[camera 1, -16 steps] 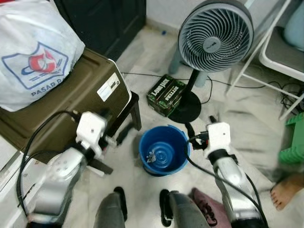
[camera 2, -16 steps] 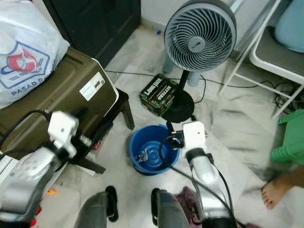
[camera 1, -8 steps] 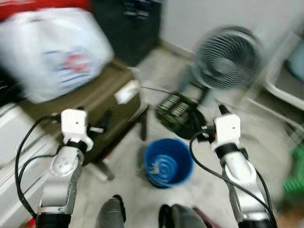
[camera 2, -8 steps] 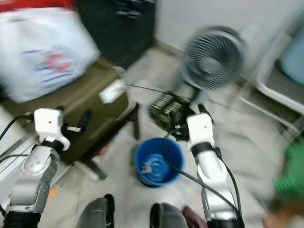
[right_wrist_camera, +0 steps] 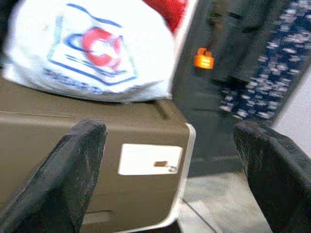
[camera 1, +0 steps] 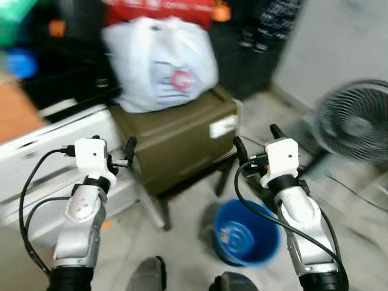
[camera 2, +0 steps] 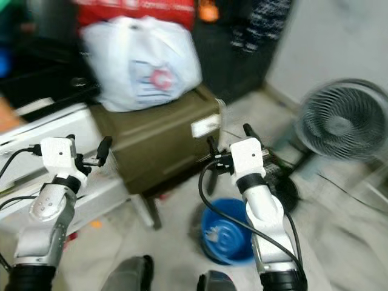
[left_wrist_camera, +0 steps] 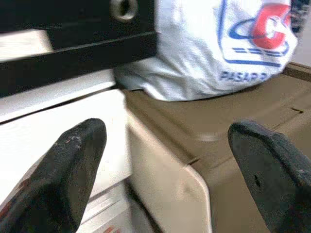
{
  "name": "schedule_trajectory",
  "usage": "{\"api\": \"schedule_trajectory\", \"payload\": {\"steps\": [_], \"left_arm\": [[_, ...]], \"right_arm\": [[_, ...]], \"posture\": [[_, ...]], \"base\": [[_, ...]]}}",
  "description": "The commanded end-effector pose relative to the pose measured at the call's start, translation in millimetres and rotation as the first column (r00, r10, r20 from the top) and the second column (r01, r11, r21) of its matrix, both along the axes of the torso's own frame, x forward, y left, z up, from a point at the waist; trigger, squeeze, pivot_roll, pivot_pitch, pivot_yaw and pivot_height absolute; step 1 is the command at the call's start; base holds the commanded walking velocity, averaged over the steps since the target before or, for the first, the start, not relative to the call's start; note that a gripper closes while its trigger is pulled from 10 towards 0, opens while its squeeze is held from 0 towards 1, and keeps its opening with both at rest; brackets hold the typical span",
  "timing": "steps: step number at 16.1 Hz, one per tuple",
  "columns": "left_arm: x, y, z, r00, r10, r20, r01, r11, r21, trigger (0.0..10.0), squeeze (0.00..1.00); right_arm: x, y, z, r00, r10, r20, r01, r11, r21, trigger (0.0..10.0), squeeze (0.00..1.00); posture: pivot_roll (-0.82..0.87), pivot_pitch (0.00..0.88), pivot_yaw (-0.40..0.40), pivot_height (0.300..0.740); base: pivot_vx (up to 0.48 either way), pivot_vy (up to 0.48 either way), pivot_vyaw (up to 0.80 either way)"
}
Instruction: Clean up the room
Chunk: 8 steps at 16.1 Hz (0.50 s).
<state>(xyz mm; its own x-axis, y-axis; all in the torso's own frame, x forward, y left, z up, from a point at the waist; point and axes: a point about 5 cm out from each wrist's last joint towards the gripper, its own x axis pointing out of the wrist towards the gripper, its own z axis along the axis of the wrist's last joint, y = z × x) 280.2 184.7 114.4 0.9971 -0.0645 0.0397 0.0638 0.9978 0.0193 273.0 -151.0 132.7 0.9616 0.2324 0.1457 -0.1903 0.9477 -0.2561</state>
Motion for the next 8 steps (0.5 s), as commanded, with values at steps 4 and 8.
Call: {"api": "schedule_trajectory", "payload": {"steps": [4,8], "left_arm": [[-3.2,-1.0,-7.2,1.000,0.002,-0.020,-0.002,1.000,-0.030,10.0,0.00],[-16.2,6.5,-15.7,0.998,0.031,-0.048,-0.031,1.000,-0.002,10.0,0.00]], "right_arm": [[0.1,-7.4,3.5,1.000,-0.018,0.010,0.018,1.000,0.010,10.0,0.00],[-7.4,-6.9,0.5,0.998,-0.060,0.009,0.060,0.997,0.038,10.0,0.00]], "posture": [[-0.07,0.049,-0.032,0.740],[-0.07,0.043,-0.015,0.740]], "base": [[0.000,0.000,0.80],[0.000,0.000,0.80]]}}
